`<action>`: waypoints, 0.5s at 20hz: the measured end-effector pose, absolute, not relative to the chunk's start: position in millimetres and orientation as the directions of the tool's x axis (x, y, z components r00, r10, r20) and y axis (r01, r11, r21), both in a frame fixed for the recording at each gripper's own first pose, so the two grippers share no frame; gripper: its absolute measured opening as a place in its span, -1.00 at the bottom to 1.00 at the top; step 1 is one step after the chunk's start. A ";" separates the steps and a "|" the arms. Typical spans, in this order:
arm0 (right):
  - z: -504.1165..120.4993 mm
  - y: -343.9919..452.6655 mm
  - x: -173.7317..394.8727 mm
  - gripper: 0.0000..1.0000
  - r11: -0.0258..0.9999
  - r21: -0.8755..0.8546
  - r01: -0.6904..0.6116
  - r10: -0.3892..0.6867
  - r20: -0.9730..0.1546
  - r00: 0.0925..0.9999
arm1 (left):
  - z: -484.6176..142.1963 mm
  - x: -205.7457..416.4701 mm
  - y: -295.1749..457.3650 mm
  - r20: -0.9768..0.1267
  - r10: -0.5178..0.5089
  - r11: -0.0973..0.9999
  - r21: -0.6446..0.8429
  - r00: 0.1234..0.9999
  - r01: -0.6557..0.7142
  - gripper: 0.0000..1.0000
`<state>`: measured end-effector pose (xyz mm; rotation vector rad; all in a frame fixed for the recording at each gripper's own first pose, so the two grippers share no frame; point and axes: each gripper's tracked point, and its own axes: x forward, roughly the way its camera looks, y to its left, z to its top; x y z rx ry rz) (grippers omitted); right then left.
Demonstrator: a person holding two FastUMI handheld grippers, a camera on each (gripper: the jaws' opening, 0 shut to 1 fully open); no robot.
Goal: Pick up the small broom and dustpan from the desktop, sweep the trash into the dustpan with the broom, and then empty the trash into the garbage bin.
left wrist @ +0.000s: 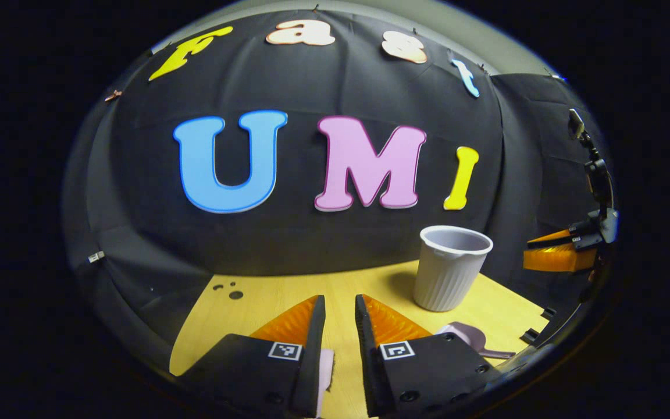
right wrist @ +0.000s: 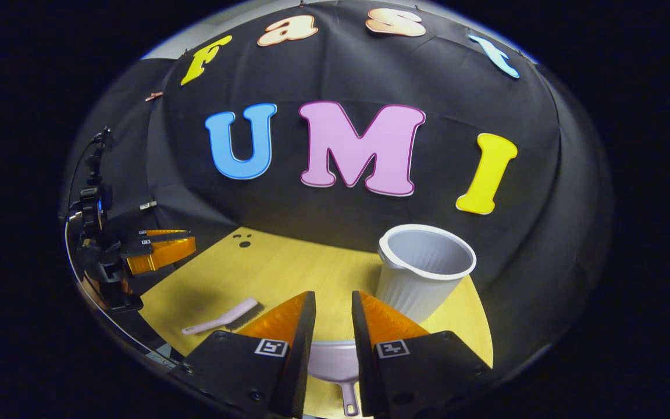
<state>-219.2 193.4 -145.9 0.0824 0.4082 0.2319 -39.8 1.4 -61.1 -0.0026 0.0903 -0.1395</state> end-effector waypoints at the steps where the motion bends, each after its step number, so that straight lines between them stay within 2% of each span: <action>1: -139.8 189.7 -218.7 -0.20 0.970 0.123 -0.211 0.242 -0.367 0.898 | -57.6 -36.2 1.0 -0.077 -0.133 0.991 0.008 0.988 0.134 -0.30; 3: -131.6 181.1 -215.1 -0.19 0.969 0.118 -0.217 0.244 -0.324 0.914 | -48.2 -32.9 -10.7 -0.066 -0.134 0.990 0.029 0.989 0.136 -0.30; 4: -128.4 176.6 -214.1 -0.13 0.967 0.128 -0.220 0.250 -0.308 0.918 | -41.9 -36.2 -18.4 -0.064 -0.130 0.991 0.031 0.989 0.132 -0.29; 5: -127.3 173.9 -215.8 -0.19 0.963 0.146 -0.228 0.263 -0.295 0.919 | -36.3 -38.2 -24.9 -0.061 -0.128 0.991 0.030 0.990 0.130 -0.29; 7: -120.9 167.8 -215.5 -0.19 0.954 0.158 -0.254 0.287 -0.250 0.925 | -26.6 -44.0 -44.5 -0.040 -0.130 0.991 0.020 0.991 0.130 -0.29; 10: -118.9 158.8 -215.0 -0.18 0.938 0.187 -0.292 0.331 -0.229 0.915 | -23.5 -52.2 -60.8 -0.051 -0.070 0.997 0.028 0.996 0.071 -0.29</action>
